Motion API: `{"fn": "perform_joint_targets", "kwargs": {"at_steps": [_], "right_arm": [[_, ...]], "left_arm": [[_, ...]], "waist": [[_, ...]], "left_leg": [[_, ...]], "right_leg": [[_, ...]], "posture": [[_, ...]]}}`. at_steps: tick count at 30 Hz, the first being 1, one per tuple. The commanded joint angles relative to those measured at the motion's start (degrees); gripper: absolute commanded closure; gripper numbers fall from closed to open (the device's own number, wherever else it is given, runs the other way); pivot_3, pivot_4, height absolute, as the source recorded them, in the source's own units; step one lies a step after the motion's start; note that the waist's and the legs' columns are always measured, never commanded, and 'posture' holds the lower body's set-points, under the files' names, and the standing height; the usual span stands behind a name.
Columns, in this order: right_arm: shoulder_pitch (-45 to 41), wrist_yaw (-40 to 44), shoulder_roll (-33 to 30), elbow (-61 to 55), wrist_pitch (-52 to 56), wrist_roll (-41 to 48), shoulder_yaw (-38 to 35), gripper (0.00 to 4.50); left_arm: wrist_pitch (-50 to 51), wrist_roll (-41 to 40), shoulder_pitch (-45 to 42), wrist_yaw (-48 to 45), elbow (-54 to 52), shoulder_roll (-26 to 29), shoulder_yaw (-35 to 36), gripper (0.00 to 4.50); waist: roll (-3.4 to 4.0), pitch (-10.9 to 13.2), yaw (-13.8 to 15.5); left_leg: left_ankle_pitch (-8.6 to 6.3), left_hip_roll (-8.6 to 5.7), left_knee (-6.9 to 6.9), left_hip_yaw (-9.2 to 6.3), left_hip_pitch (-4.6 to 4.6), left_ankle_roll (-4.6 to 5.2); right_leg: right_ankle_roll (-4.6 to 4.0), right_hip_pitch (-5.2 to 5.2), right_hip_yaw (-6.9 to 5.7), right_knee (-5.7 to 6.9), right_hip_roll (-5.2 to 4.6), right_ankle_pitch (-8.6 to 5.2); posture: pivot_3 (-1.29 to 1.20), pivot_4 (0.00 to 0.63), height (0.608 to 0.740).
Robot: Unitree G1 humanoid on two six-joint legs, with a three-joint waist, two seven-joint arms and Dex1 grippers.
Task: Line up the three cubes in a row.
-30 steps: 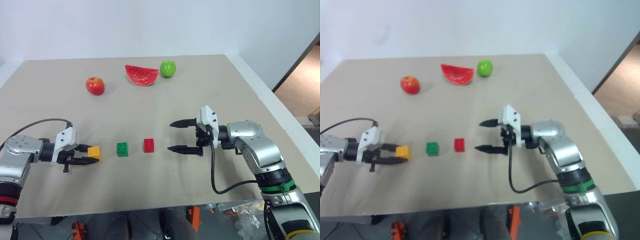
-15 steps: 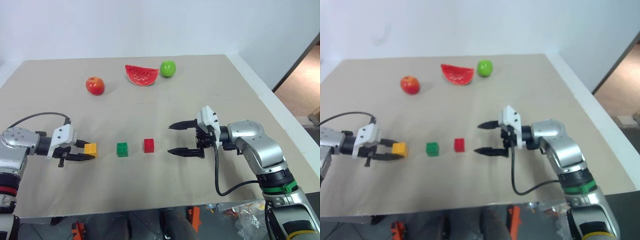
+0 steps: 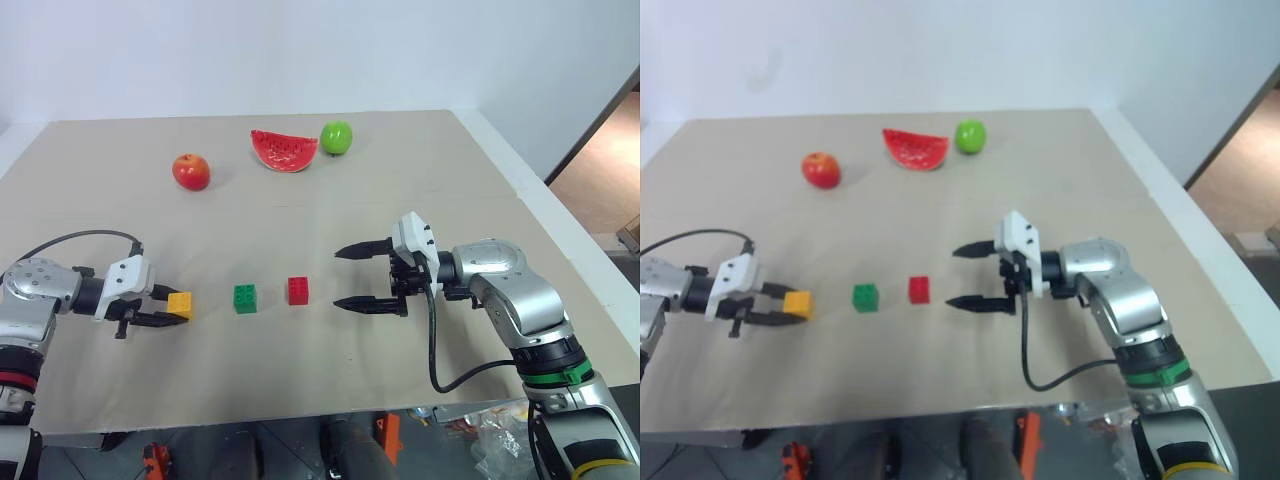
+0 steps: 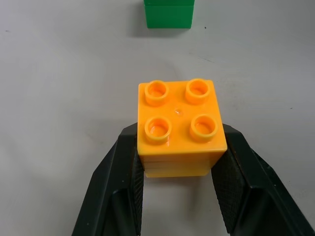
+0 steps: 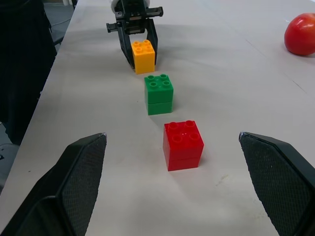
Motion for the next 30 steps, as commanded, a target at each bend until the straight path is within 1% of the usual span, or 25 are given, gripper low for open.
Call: {"fn": "perform_joint_targets", "kwargs": {"at_steps": [1, 2, 4, 6, 7, 8, 9, 10, 13, 15, 17, 20, 22, 24, 26, 29, 30], "right_arm": [[-0.2, 0.1, -0.3, -1.3, -0.5, 0.0, -0.4, 0.0], [-0.2, 0.1, -0.3, -1.2, -0.5, 0.0, -0.4, 0.0], [-0.1, 0.1, -0.3, -1.2, -0.6, -0.1, -0.4, 0.0], [0.0, 0.1, -0.3, -1.1, -0.7, -0.1, -0.4, 0.0], [0.0, 0.1, -0.2, -1.1, -0.8, -0.2, -0.4, 0.0], [0.0, 0.1, -0.2, -1.0, -0.9, -0.2, -0.4, 0.0], [0.1, 0.1, -0.2, -0.9, -1.0, -0.3, -0.4, 0.0], [0.1, 0.2, -0.1, -0.7, -1.1, -0.4, -0.4, 0.0], [0.0, 0.2, 0.2, -0.3, -1.6, -0.5, -0.4, 0.0], [-0.2, 0.1, 0.5, 0.1, -1.7, -0.4, -0.4, 0.0], [-0.3, 0.1, 0.7, 0.2, -1.5, 0.1, -0.8, 0.0], [-0.7, 0.0, 0.4, -1.2, 0.8, 2.3, -2.2, 0.0], [-1.2, -0.6, 0.2, -2.5, 3.6, 4.8, -4.0, 0.0], [-2.0, -1.8, 0.2, -3.1, 6.0, 6.9, -5.6, 0.0], [-2.8, -2.9, 0.1, -2.7, 6.9, 7.4, -6.7, 0.0], [-4.9, -7.5, 1.2, 3.3, 2.6, 3.2, -8.1, 0.0], [-5.4, -8.9, 1.6, 5.4, 0.4, 1.3, -8.0, 0.0]], "left_arm": [[-1.7, 0.7, -0.6, -1.0, 0.8, -0.1, -0.6, 3.16], [-1.9, 0.9, -0.6, -1.2, 0.9, -0.1, -0.7, 3.16], [-2.3, 1.0, -0.8, -1.3, 1.3, 0.1, -0.8, 2.12], [-2.0, 0.8, -1.3, -1.4, 1.3, 0.4, -0.5, 1.38], [-1.7, 0.5, -1.5, -1.5, 0.9, 0.7, -0.3, 1.13], [-1.4, 0.2, -1.7, -1.6, 0.5, 0.9, -0.1, 0.67], [-0.8, -0.2, -1.7, -1.8, -0.1, 1.4, 0.3, 0.44], [-0.2, -0.6, -1.7, -2.0, -0.8, 1.9, 0.7, 0.07], [2.0, -1.9, -0.7, -2.2, -3.9, 3.6, 2.2, 0.03], [5.1, -3.8, 1.4, -2.8, -8.5, 5.5, 3.4, 0.03], [10.7, -6.5, 4.1, -2.7, -14.6, 8.0, 5.3, 0.03], [21.0, -11.7, 9.3, -1.1, -24.3, 12.4, 10.6, 0.03], [27.0, -14.6, 12.3, 1.1, -28.9, 14.1, 14.7, 0.03], [32.5, -17.0, 14.2, 4.4, -32.2, 14.6, 18.3, 0.03], [37.2, -18.5, 13.4, 10.3, -33.1, 13.0, 21.2, 0.03], [39.0, -16.8, 9.6, 26.8, -30.9, 6.0, 25.2, 0.03], [38.8, -15.8, 9.0, 30.9, -30.7, 3.8, 25.9, 0.03]], "waist": [[0.0, 0.0, 0.0], [0.0, 0.0, 0.0], [0.0, 0.0, 0.0], [0.0, 0.0, 0.0], [-0.01, 0.0, 0.0], [0.0, 0.0, 0.0], [0.0, 0.0, 0.0], [-0.01, 0.0, 0.0], [-0.01, 0.0, -0.1], [-0.01, 0.0, -0.1], [-0.01, 0.0, -0.2], [-0.01, 0.0, -0.1], [-0.02, 0.0, -0.1], [-0.01, 0.0, -0.1], [-0.01, 0.0, -0.1], [0.0, 0.0, 0.0], [-0.04, 0.0, 0.0]], "left_leg": [[0.0, 0.0, 0.0, 0.0, 0.0, 0.0], [0.0, 0.0, 0.01, 0.0, 0.0, 0.0], [0.0, 0.0, 0.01, 0.0, 0.0, 0.0], [0.0, 0.0, 0.01, 0.0, -0.01, 0.0], [0.0, 0.0, 0.01, 0.0, -0.02, 0.0], [0.0, 0.01, 0.01, 0.0, -0.03, 0.0], [0.0, 0.0, 0.01, 0.0, -0.04, 0.0], [0.0, 0.01, 0.01, 0.0, -0.04, 0.0], [0.0, 0.01, 0.01, 0.0, -0.04, 0.0], [0.0, 0.04, 0.01, 0.0, -0.02, 0.0], [-0.01, 0.12, 0.0, 0.02, -0.03, 0.0], [-0.01, 0.19, -0.02, 0.01, -0.03, 0.0], [-0.02, 0.25, -0.02, 0.0, -0.05, -0.01], [-0.02, 0.25, -0.02, 0.0, -0.03, -0.01], [-0.02, 0.25, -0.02, 0.0, 0.02, -0.01], [-0.01, 0.23, -0.01, -0.02, 0.16, 0.0], [0.0, 0.23, 0.0, -0.03, 0.15, 0.0]], "right_leg": [[0.0, 0.0, 0.0, 0.0, 0.0, 0.0], [0.0, 0.01, 0.0, 0.0, 0.0, 0.01], [0.0, 0.01, 0.0, 0.0, 0.0, 0.01], [0.0, 0.0, 0.0, 0.0, 0.0, 0.01], [0.0, -0.01, 0.0, 0.0, 0.0, 0.0], [0.0, -0.01, 0.0, -0.01, 0.01, 0.0], [-0.01, -0.02, 0.01, -0.01, 0.01, -0.01], [-0.01, -0.01, 0.0, -0.01, 0.01, -0.01], [-0.01, -0.02, 0.01, -0.01, 0.02, -0.01], [-0.01, -0.02, 0.01, 0.0, 0.05, -0.01], [-0.04, -0.05, 0.03, 0.0, 0.11, -0.02], [-0.09, -0.06, 0.0, 0.0, 0.14, -0.06], [-0.11, -0.09, -0.01, 0.0, 0.18, -0.07], [-0.12, -0.09, -0.02, 0.01, 0.18, -0.07], [-0.12, -0.07, -0.03, 0.01, 0.19, -0.07], [-0.12, 0.05, -0.05, 0.03, 0.2, -0.04], [-0.1, 0.05, -0.04, 0.03, 0.23, 0.03]], "posture": [[0.0, 0.15, 0.74], [0.0, 0.15, 0.74], [0.0, 0.15, 0.74], [0.0, 0.15, 0.74], [0.0, 0.15, 0.74], [0.0, 0.15, 0.74], [0.0, 0.15, 0.74], [0.0, 0.15, 0.74], [0.0, 0.15, 0.74], [0.0, 0.15, 0.74], [0.0, 0.15, 0.74], [0.0, 0.15, 0.74], [0.0, 0.15, 0.74], [0.0, 0.15, 0.74], [0.0, 0.15, 0.74], [0.0, 0.15, 0.74], [0.0, 0.15, 0.74]]}}
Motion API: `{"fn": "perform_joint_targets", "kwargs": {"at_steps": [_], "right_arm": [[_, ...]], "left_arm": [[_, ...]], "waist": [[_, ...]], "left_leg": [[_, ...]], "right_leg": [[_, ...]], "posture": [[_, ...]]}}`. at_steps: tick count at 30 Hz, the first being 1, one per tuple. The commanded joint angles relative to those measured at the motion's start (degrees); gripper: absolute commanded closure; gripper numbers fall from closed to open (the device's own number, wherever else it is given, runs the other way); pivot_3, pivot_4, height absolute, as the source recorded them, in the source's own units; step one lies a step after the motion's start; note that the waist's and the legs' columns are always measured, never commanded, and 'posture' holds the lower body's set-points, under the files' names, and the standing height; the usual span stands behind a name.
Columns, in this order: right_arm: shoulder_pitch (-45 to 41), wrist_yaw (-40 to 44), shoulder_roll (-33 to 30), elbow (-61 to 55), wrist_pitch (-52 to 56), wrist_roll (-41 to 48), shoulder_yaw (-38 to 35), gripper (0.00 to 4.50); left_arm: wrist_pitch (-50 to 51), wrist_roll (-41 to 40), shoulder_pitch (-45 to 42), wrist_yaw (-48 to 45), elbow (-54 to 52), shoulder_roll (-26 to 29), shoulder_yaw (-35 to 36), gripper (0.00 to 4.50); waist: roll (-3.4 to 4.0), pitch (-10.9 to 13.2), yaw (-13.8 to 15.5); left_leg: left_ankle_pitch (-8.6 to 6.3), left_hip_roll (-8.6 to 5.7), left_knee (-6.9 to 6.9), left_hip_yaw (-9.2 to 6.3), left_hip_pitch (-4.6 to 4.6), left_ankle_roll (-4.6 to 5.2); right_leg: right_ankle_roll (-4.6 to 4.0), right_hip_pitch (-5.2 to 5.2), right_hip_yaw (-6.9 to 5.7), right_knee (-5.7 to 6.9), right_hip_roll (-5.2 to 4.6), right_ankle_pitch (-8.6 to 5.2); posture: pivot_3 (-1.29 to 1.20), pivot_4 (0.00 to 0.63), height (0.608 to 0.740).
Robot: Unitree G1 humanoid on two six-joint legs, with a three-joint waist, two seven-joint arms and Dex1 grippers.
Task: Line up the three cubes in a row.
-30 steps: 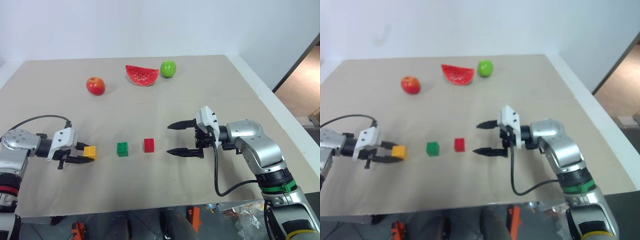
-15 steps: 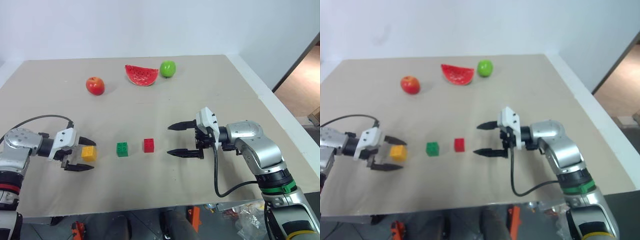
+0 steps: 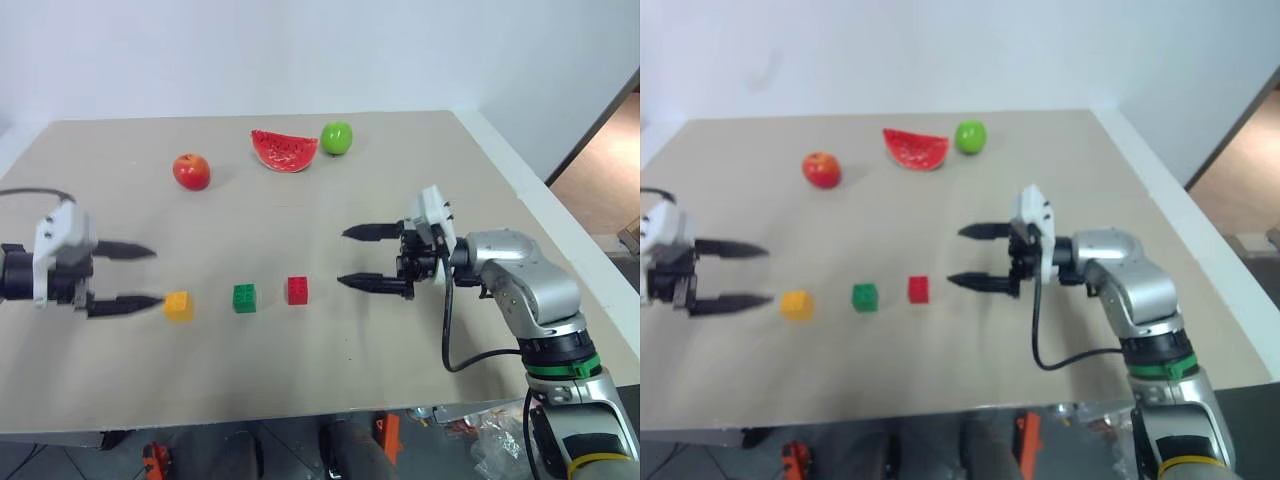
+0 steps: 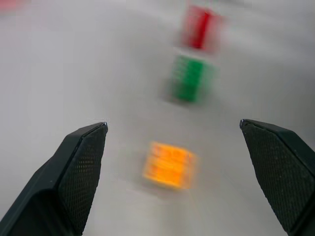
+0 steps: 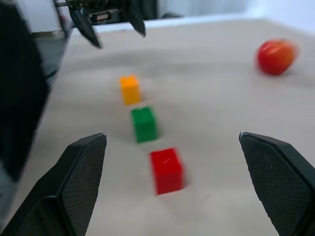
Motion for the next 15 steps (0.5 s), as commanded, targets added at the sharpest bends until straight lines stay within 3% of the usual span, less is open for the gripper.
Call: {"fn": "perform_joint_targets", "kwargs": {"at_steps": [1, 5, 9, 15], "right_arm": [[-1.9, -5.1, 1.0, 5.7, -6.6, -5.0, -2.0, 0.0], [-2.8, -11.5, 3.3, 11.9, -12.9, -9.7, -2.3, 0.0], [-2.0, -12.8, 3.9, 13.7, -15.1, -10.7, -2.9, 0.0], [-1.1, -12.3, 2.7, 16.1, -17.0, -11.2, -3.9, 0.0]], "left_arm": [[0.0, 2.0, -1.6, 14.8, 0.2, -5.8, 4.0, 0.03], [-0.9, 5.2, 0.3, 27.5, -5.9, -15.2, 2.1, 0.03], [1.6, 7.6, 2.0, 36.5, -10.6, -21.1, -0.2, 0.03], [-1.1, 9.6, 2.9, 39.0, -8.5, -20.9, 2.1, 0.03]], "waist": [[-0.05, 0.0, 0.0], [-0.09, 0.0, -0.1], [-0.1, 0.0, 0.0], [-0.14, 0.0, -0.1]], "left_leg": [[0.01, 0.0, 0.0, 0.0, -0.01, -0.01], [0.02, -0.04, 0.0, 0.06, -0.05, -0.03], [-0.05, -0.06, -0.03, 0.08, -0.16, -0.12], [-0.04, -0.13, -0.02, 0.06, -0.15, -0.12]], "right_leg": [[-0.02, 0.01, 0.01, 0.01, 0.02, 0.02], [0.0, -0.01, 0.13, -0.03, -0.01, 0.06], [-0.03, -0.08, 0.2, -0.06, -0.1, 0.06], [0.03, -0.07, 0.19, -0.06, -0.13, 0.05]], "posture": [[0.0, 0.15, 0.74], [0.0, 0.15, 0.74], [0.0, 0.15, 0.74], [0.0, 0.15, 0.74]]}}
